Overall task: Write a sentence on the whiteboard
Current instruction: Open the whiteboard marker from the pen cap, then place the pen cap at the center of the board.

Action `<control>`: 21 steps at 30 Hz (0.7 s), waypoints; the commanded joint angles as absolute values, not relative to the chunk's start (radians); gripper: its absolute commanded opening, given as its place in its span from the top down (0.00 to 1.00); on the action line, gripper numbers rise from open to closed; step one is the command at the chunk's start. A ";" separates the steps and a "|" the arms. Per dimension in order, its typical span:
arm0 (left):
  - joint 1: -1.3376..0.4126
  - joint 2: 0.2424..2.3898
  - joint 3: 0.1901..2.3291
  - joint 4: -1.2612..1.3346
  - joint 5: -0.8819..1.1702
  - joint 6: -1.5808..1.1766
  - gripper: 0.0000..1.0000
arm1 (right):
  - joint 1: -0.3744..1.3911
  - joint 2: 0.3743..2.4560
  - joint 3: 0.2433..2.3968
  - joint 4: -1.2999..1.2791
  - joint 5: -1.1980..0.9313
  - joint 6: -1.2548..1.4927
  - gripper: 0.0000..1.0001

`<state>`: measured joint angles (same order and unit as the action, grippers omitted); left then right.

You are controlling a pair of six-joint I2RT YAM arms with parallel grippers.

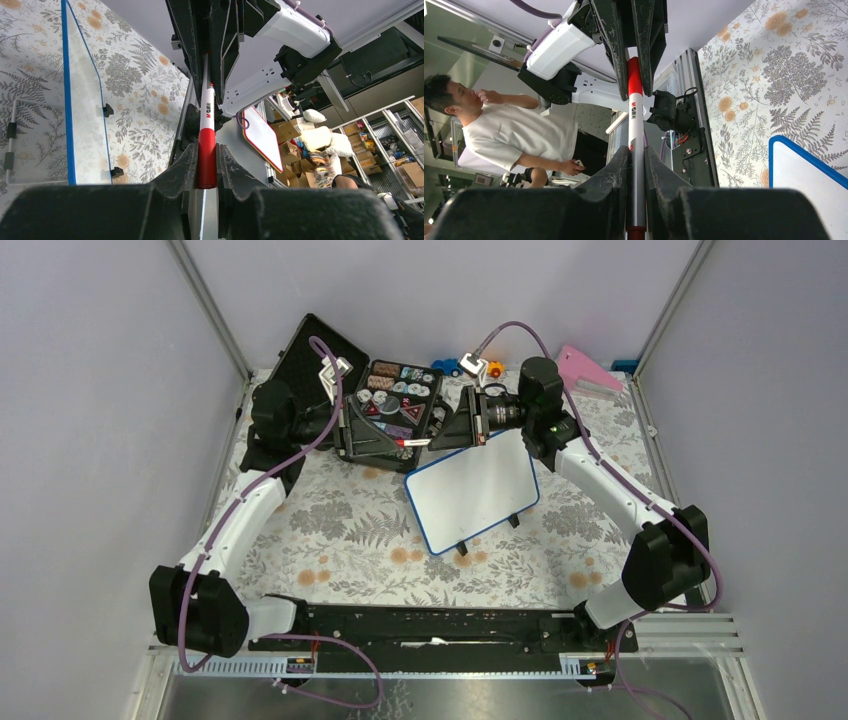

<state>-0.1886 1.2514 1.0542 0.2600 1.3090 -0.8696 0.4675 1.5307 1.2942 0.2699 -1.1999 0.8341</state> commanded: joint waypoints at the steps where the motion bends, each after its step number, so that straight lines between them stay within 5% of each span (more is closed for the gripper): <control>1: -0.183 1.230 1.075 0.255 1.318 -0.841 1.00 | 0.470 1.503 1.342 0.277 -1.210 0.806 1.00; 21: 0.029 1.169 1.041 0.004 1.417 -0.610 1.00 | 0.249 1.433 1.269 0.334 -1.271 0.852 1.00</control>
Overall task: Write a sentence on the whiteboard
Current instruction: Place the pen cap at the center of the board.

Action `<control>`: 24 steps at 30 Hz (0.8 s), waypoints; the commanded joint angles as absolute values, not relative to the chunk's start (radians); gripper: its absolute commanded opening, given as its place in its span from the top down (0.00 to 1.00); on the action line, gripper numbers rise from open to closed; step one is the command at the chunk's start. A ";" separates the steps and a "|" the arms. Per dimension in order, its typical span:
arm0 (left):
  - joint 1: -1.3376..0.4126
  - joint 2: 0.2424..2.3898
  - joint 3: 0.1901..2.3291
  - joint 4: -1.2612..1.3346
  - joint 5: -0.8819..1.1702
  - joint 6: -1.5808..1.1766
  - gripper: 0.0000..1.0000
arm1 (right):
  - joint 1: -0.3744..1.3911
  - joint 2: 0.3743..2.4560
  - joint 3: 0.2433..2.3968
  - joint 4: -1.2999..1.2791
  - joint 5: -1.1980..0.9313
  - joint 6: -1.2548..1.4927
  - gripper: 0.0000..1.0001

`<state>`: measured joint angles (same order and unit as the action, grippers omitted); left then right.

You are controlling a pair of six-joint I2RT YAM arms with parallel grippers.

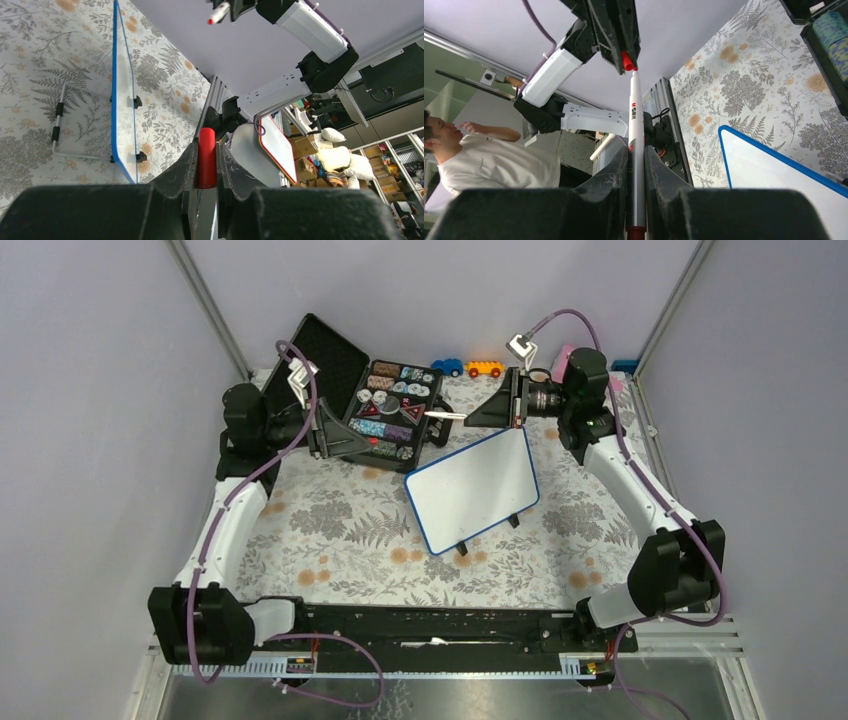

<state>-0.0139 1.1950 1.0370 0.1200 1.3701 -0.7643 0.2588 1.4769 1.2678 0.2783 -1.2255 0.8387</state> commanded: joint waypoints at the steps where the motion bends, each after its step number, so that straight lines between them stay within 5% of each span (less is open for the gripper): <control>1: 0.043 1.172 1.057 -0.121 1.408 -0.545 1.00 | 0.244 1.431 1.271 0.334 -1.271 0.850 1.00; 4: 0.049 1.227 1.172 -0.650 1.190 0.023 1.00 | 0.241 1.429 1.285 0.301 -1.276 0.816 1.00; 8: 0.034 1.314 1.213 -0.944 0.897 0.345 1.00 | 0.241 1.434 1.332 0.134 -1.260 0.665 1.00; 24: -0.136 1.370 0.866 -0.706 0.070 0.369 1.00 | 0.251 1.462 1.440 -0.287 -1.181 0.295 1.00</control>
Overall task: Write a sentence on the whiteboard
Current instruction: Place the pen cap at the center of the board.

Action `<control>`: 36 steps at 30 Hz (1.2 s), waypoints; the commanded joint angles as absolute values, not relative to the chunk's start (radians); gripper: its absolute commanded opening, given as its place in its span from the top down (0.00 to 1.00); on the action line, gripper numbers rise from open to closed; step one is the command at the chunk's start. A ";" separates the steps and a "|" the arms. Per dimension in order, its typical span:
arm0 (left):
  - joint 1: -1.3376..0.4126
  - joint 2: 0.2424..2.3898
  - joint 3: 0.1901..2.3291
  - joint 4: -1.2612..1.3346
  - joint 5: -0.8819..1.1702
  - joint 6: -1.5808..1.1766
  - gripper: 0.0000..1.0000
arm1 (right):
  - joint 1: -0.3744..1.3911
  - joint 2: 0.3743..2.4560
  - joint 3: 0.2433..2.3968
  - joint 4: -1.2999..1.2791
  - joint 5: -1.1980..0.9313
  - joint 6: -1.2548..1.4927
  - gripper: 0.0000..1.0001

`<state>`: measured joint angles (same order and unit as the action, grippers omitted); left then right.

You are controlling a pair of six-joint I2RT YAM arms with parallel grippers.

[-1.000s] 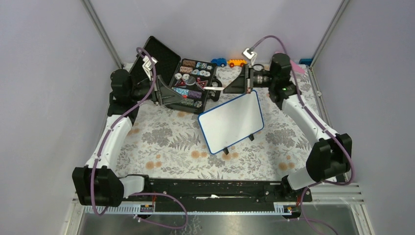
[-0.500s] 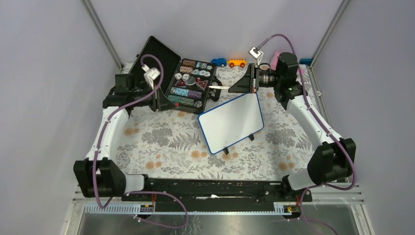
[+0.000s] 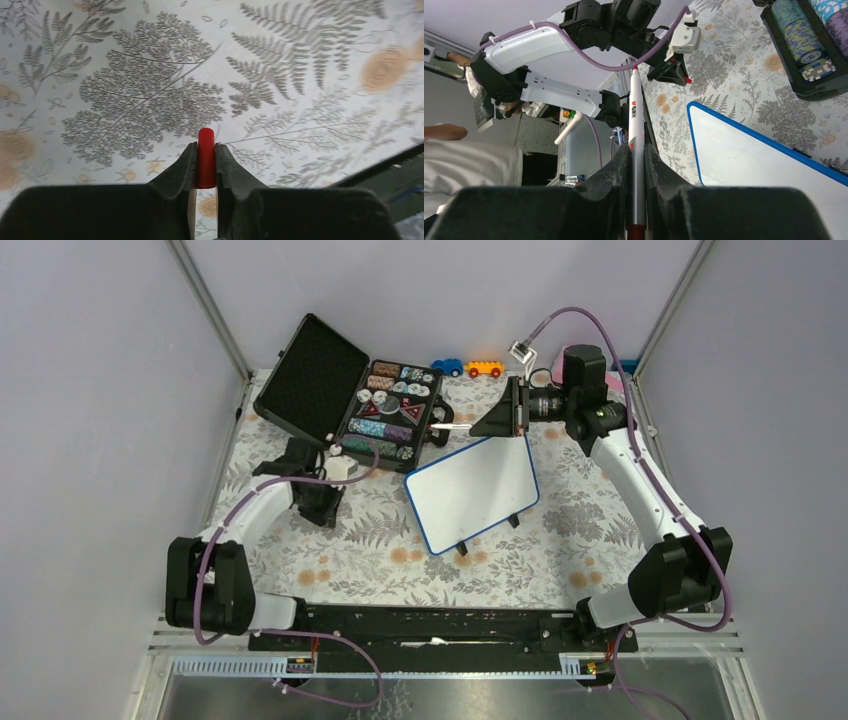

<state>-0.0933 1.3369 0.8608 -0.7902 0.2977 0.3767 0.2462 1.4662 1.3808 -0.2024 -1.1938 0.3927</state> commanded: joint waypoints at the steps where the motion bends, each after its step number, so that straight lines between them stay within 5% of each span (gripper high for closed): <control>1: -0.146 1.386 0.869 -0.706 0.050 0.358 1.00 | 0.253 1.462 1.444 -0.290 -1.179 0.292 1.00; 11: -0.199 1.484 0.891 -0.680 -0.040 0.291 1.00 | 0.253 1.464 1.467 -0.347 -1.172 0.242 1.00; 20: -0.210 1.531 0.903 -0.652 -0.025 0.273 0.87 | 0.253 1.462 1.463 -0.362 -1.173 0.227 1.00; 26: -0.213 1.530 0.910 -0.654 -0.018 0.268 0.66 | 0.252 1.464 1.462 -0.361 -1.175 0.226 1.00; 36: -0.213 1.503 0.978 -0.726 0.037 0.257 0.46 | 0.255 1.472 1.469 -0.361 -1.174 0.227 1.00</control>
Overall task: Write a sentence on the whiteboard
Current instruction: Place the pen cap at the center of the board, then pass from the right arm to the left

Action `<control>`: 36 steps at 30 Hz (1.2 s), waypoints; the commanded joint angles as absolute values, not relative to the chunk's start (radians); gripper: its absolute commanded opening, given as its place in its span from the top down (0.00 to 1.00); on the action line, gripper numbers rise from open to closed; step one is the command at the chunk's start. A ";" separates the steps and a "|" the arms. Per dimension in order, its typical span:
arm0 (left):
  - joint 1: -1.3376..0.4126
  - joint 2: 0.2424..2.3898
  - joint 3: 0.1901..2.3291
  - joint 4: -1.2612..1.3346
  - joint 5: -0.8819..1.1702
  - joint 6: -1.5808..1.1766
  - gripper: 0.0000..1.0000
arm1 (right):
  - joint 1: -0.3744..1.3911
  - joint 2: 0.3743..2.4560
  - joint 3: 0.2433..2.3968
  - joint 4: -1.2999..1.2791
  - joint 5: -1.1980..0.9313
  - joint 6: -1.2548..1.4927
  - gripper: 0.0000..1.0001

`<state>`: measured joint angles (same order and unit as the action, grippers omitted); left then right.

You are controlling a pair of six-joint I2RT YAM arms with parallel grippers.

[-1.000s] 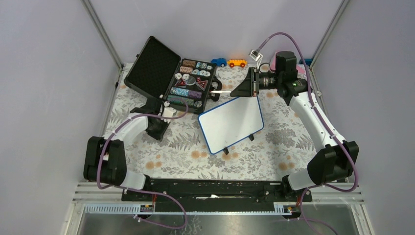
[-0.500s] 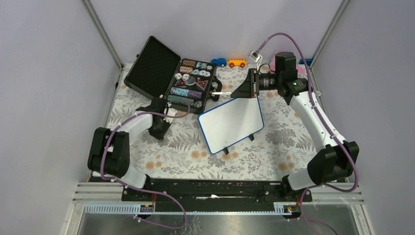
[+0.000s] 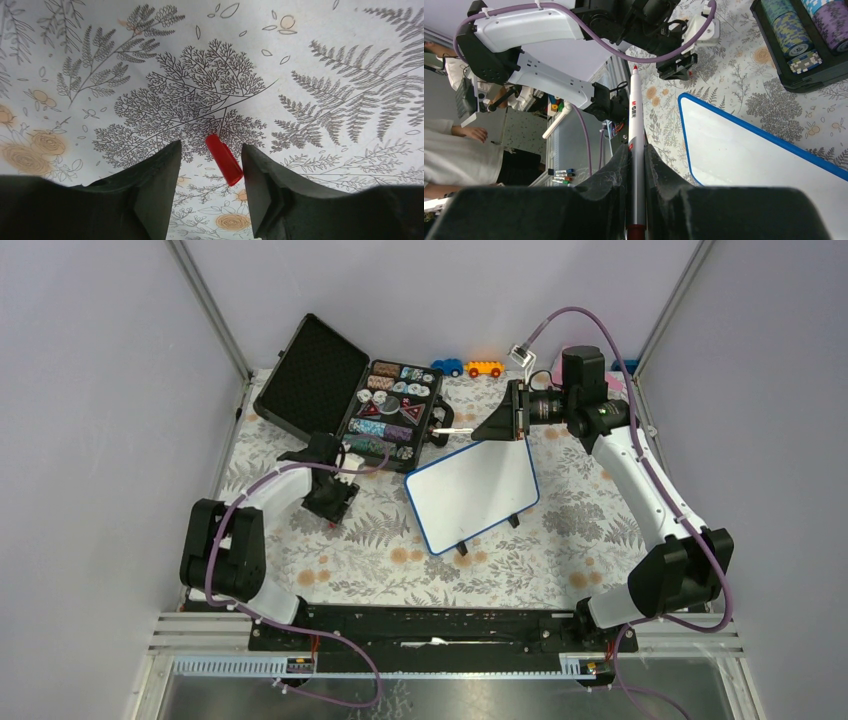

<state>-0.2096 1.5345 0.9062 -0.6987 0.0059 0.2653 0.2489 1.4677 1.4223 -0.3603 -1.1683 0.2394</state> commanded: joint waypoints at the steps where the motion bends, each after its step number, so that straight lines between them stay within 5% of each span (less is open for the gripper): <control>1: -0.213 1.499 0.990 -0.736 0.043 0.257 0.44 | 0.256 1.473 1.468 -0.362 -1.173 0.228 1.00; 27: -0.065 1.429 1.393 -0.814 0.631 0.152 0.15 | 0.330 1.541 1.592 -0.585 -1.070 0.006 1.00; 30: -0.046 1.399 1.395 -0.773 0.699 0.122 0.02 | 0.344 1.537 1.595 -0.606 -1.059 -0.037 1.00; 36: -0.009 1.319 1.428 -0.697 0.848 0.074 0.01 | 0.388 1.544 1.613 -0.678 -1.014 -0.099 1.00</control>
<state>-0.0292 1.4021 1.3579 -0.7826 0.6819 0.1066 0.3523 1.5406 1.5639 -0.6151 -1.0481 -0.0292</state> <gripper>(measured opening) 0.989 0.187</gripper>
